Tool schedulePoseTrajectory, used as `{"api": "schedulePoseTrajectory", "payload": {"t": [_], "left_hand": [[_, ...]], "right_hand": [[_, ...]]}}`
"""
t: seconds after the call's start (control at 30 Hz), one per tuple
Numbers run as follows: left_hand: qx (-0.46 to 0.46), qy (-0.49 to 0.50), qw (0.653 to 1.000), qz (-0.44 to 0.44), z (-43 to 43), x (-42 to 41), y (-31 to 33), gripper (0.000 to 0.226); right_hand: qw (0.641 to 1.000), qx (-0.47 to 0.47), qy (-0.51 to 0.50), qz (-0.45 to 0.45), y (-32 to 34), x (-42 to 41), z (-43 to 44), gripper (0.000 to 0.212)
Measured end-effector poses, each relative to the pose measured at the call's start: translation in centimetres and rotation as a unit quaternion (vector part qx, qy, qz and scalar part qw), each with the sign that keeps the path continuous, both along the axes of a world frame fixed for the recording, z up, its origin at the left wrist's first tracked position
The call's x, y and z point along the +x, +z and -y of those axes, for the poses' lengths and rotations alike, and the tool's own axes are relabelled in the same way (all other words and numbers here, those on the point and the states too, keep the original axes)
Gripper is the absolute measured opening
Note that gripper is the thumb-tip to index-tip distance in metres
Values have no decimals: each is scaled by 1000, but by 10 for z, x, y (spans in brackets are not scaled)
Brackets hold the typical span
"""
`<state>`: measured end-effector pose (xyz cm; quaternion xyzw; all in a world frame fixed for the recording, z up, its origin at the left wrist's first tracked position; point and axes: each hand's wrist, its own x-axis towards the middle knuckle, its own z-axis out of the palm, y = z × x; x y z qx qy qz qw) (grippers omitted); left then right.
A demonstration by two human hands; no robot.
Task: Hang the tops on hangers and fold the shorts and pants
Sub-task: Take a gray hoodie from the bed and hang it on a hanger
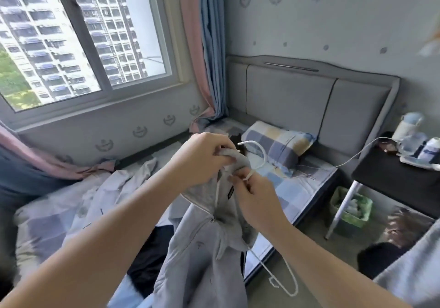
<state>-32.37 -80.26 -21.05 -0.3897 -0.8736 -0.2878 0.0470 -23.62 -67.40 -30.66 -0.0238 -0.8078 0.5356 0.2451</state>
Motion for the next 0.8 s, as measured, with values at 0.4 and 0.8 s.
{"api": "schedulePoseTrajectory", "payload": {"t": [0.4,0.8], "left_hand": [[-43,-29,998,34,43,54,-104,42],[-52,-53,986,-149,37,84,-130,47]], "right_hand": [[997,-59,51,23,-66,45,16,20],[997,50,8,-60,-59,60,-7,38]]}}
